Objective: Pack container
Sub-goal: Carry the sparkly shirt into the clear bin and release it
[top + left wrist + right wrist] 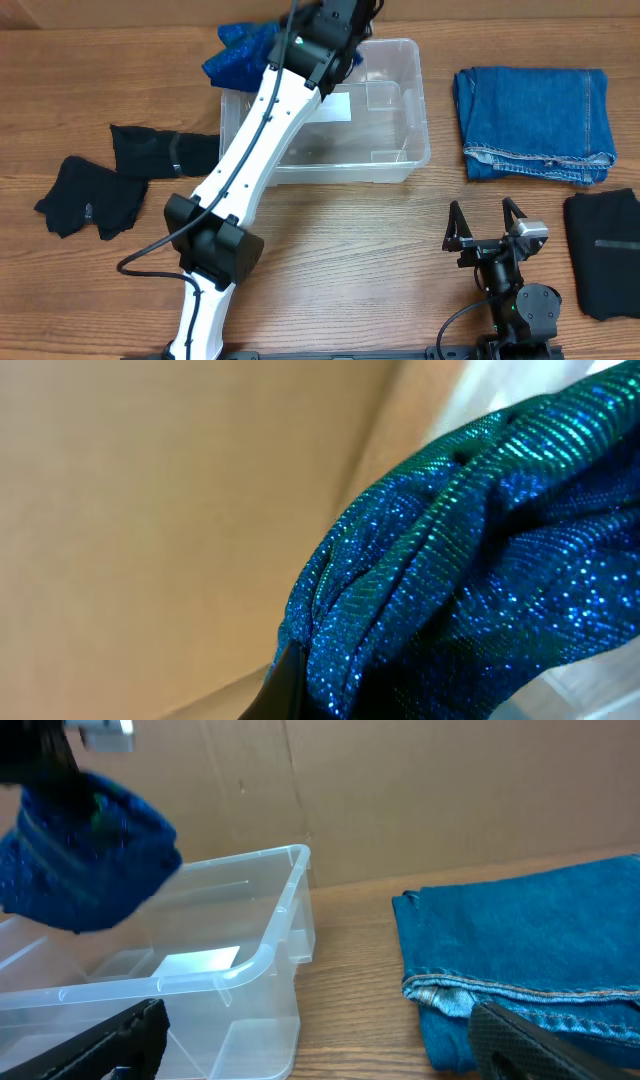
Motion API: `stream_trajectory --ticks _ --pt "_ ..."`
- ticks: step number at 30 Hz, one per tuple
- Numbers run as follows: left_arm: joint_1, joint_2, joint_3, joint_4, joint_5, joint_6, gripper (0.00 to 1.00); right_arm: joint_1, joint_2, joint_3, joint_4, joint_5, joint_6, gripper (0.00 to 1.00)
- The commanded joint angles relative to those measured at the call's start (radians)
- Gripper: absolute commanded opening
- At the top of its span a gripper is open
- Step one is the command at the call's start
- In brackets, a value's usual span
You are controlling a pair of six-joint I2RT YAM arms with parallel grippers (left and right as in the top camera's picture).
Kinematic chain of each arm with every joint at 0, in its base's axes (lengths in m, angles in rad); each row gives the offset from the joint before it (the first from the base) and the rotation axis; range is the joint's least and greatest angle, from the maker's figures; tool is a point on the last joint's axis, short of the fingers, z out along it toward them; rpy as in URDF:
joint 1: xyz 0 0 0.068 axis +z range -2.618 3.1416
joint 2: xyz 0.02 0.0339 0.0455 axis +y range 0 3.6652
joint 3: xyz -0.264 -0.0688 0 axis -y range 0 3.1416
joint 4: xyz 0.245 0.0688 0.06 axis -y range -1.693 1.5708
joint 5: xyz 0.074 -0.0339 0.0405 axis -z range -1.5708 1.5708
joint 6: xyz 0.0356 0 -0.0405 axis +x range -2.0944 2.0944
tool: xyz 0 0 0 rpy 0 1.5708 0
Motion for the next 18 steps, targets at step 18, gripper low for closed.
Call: stream_trajectory --ticks 18 --pt "0.021 0.121 -0.19 0.344 0.054 0.183 0.04 -0.005 -0.007 -0.011 0.006 0.01 -0.004 1.0"
